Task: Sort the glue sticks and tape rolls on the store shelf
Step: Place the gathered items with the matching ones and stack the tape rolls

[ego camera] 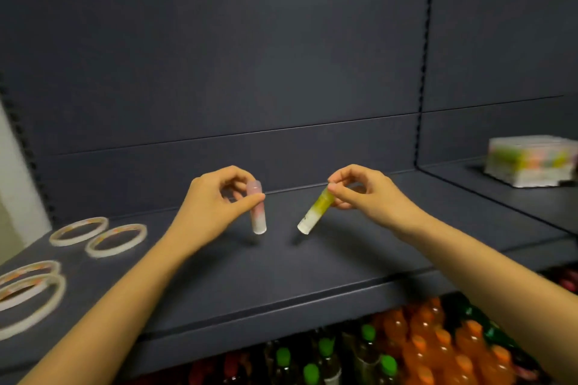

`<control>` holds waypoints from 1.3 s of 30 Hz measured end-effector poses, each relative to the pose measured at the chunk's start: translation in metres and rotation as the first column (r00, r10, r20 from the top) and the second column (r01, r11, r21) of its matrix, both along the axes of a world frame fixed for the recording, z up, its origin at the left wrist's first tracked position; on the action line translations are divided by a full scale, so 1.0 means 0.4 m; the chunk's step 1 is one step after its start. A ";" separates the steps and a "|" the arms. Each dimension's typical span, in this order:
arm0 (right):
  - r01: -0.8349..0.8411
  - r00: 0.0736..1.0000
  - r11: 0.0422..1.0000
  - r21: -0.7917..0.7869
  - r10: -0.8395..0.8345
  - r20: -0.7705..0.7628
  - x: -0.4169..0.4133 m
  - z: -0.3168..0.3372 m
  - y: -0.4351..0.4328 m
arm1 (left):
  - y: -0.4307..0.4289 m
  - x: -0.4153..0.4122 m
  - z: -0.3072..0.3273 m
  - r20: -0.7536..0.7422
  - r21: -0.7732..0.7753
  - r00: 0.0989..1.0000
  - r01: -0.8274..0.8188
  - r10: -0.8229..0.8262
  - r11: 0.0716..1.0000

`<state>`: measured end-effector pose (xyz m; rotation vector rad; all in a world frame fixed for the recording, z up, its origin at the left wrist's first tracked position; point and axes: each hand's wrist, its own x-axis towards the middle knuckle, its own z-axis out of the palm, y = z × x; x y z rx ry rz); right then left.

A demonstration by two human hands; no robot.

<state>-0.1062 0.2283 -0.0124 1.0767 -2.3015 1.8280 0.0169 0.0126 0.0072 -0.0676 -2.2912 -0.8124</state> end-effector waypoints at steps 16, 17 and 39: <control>0.461 0.879 0.887 0.038 -0.450 -0.159 -0.123 -0.003 0.804 | 0.757 -0.340 -0.054 -0.068 0.009 0.939 0.339 -0.338 0.941; 0.479 0.868 0.877 0.040 -0.467 -0.168 -0.128 -0.002 0.836 | 0.790 -0.359 -0.054 -0.066 0.004 0.935 0.348 -0.347 0.937; 0.654 0.691 0.757 -0.005 -0.600 -0.405 -0.518 -0.009 1.152 | 1.155 -0.851 -0.035 0.014 -0.271 0.988 0.154 -0.156 0.950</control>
